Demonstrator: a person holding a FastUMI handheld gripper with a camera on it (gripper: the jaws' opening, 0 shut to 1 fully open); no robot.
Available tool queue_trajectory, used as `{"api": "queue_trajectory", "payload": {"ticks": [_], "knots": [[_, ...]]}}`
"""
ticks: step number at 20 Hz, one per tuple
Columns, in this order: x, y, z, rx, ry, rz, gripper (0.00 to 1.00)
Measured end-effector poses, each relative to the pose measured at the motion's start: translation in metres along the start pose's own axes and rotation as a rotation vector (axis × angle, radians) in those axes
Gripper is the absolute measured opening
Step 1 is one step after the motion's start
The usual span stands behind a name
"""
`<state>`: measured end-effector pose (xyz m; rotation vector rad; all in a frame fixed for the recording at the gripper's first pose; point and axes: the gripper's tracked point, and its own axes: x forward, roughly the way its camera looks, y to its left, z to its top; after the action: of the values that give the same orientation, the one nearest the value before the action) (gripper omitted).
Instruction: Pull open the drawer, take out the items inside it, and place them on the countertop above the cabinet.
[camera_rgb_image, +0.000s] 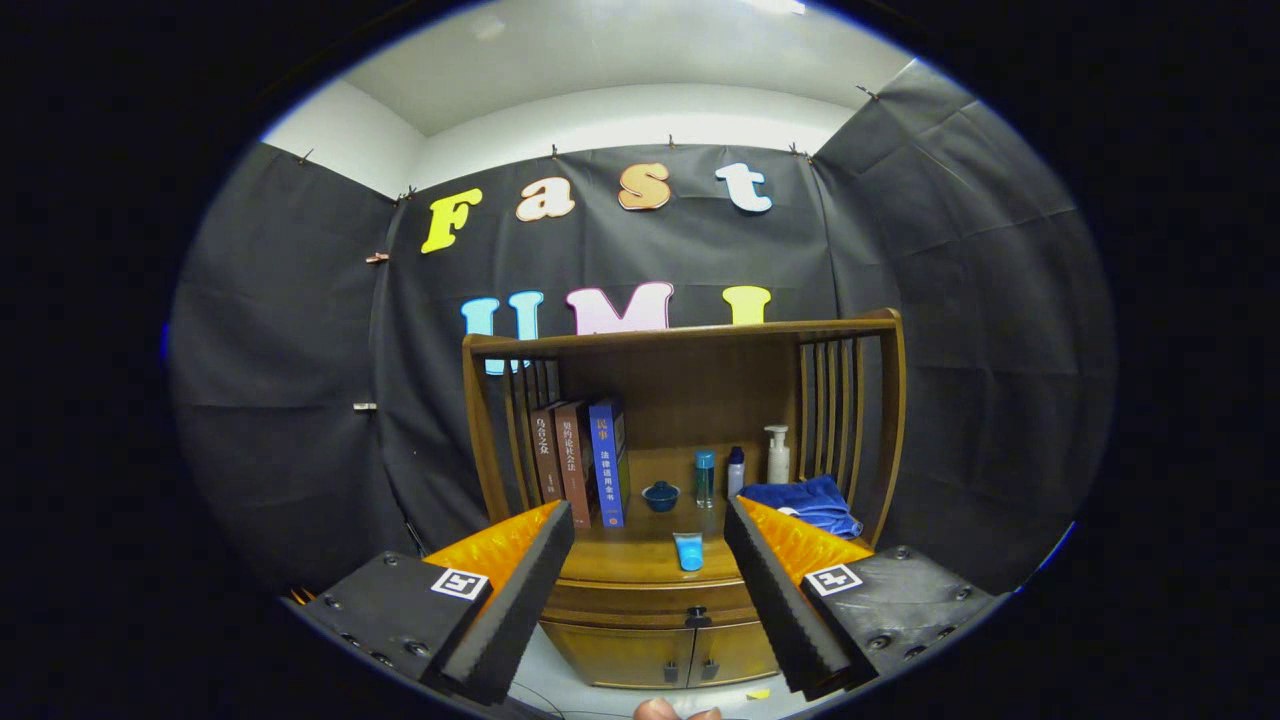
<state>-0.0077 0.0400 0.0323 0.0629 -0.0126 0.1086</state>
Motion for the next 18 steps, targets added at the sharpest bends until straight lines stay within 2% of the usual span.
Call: {"api": "queue_trajectory", "payload": {"ticks": [18], "knots": [[-0.0024, -0.0061, -0.0024, 0.002, -0.005, -0.005, 0.99]]}}
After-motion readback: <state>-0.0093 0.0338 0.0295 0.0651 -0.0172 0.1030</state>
